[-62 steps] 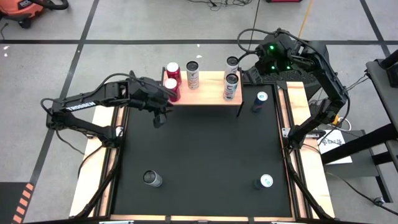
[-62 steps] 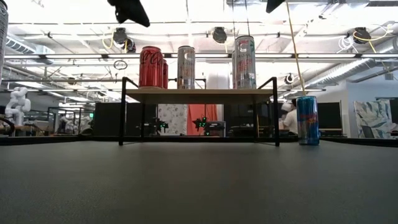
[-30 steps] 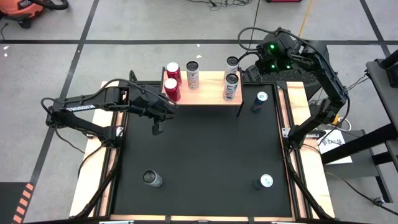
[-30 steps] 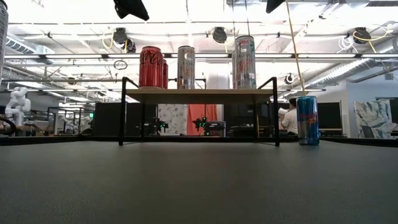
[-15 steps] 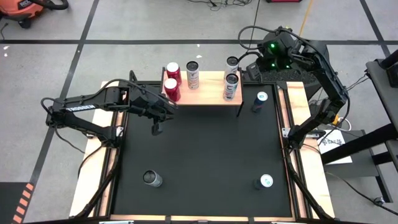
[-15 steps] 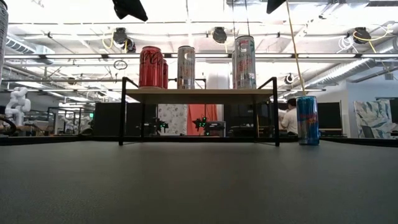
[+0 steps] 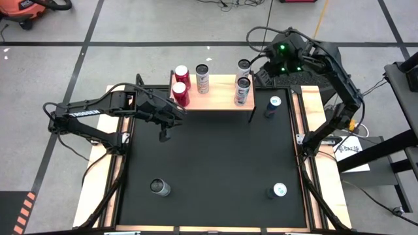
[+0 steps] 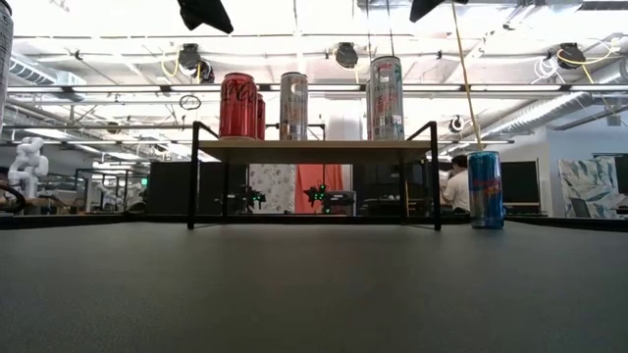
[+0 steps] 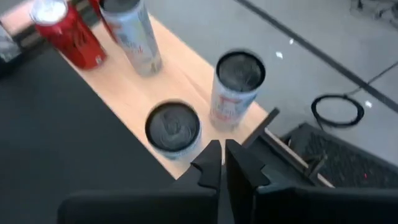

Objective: Place canned beverage on shelf
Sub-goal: Put the top blue soda can on the shelf

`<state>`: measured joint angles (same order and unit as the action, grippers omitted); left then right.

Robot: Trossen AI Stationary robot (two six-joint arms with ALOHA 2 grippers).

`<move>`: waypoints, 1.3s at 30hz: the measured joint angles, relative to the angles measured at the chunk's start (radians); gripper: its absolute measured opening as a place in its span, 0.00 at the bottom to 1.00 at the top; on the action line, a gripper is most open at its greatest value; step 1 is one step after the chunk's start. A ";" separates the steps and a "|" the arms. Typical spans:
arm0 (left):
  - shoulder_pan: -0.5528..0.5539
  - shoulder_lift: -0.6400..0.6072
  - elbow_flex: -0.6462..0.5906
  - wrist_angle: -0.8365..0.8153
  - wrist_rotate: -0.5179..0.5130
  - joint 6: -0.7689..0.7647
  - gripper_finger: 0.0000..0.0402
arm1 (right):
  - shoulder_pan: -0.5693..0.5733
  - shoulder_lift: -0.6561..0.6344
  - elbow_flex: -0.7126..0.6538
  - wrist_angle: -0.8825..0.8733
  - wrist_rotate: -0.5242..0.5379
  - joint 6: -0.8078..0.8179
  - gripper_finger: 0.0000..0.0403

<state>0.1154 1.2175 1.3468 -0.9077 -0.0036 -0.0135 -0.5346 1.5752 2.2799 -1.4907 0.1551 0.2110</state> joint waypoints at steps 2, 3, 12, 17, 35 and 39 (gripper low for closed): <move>0.000 0.000 0.000 0.000 0.000 0.000 0.20 | 0.000 0.013 0.000 -0.031 -0.003 0.011 0.04; 0.000 0.000 0.000 0.000 0.000 0.000 0.20 | 0.000 0.022 0.000 -0.044 -0.003 0.016 0.05; 0.000 0.000 0.000 0.000 0.000 -0.004 0.20 | 0.006 0.108 0.000 -0.079 -0.003 -0.018 0.30; 0.000 0.000 0.000 0.000 0.000 -0.007 0.20 | 0.006 0.149 -0.001 -0.080 -0.003 -0.007 0.45; 0.000 0.000 0.000 -0.003 0.000 -0.010 0.20 | -0.077 0.051 0.000 -0.080 0.005 0.037 0.65; 0.000 0.000 0.000 -0.003 0.000 -0.032 0.20 | -0.123 0.013 0.000 -0.080 0.007 0.074 0.70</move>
<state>0.1154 1.2171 1.3468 -0.9104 -0.0040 -0.0457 -0.6580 1.5878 2.2795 -1.5707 0.1618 0.2851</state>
